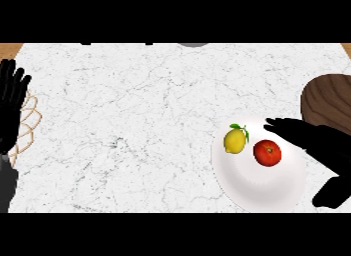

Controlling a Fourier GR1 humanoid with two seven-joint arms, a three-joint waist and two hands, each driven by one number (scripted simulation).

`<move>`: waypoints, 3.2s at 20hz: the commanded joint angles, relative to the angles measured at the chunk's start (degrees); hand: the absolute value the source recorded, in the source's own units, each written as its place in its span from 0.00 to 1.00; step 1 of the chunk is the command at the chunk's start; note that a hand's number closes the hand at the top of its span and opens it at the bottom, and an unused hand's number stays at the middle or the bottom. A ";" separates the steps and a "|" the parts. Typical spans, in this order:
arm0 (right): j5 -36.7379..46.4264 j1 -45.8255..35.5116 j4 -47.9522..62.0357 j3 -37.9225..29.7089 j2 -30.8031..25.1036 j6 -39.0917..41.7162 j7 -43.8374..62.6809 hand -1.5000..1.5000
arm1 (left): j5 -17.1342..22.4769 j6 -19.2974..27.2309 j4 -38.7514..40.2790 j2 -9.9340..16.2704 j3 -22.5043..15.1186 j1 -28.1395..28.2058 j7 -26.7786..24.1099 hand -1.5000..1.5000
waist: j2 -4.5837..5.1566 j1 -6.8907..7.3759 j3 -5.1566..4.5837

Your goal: Pick the tomato from the plate and place it in the bowl

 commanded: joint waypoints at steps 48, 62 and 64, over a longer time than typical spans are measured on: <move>9.17 11.72 47.77 -42.34 -21.24 -24.16 -18.97 1.00 | -1.14 -0.80 -1.34 -1.18 6.62 3.09 0.15 0.50 | 0.00 -6.48 0.51; -4.40 13.60 73.85 -63.44 -42.57 -22.81 -47.90 1.00 | -2.75 -0.98 -3.77 -2.82 2.21 1.59 2.80 0.50 | -0.18 -1.15 0.23; -6.09 12.34 75.31 -63.82 -43.68 -19.40 -49.47 1.00 | -3.08 -0.23 -4.21 -2.62 2.45 0.48 3.03 0.50 | -0.12 -0.73 0.18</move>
